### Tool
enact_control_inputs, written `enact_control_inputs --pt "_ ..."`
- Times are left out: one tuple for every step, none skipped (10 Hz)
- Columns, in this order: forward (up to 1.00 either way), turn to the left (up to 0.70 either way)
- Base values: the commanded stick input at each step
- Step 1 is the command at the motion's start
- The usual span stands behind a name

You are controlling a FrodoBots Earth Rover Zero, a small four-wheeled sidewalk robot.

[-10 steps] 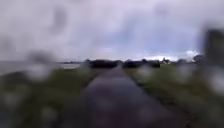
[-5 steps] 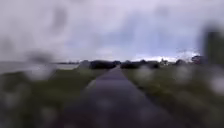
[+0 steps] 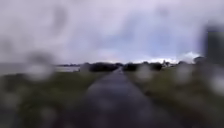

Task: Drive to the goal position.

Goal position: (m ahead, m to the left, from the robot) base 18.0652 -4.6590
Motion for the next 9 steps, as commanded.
enact_control_inputs --pt "0.7 0.0" --pt "0.7 0.0" --pt "0.7 0.0" --pt "0.7 0.0" --pt "0.7 0.0" --pt "0.7 0.0" --pt "0.7 0.0" --pt "0.7 0.0" --pt "0.7 0.0"
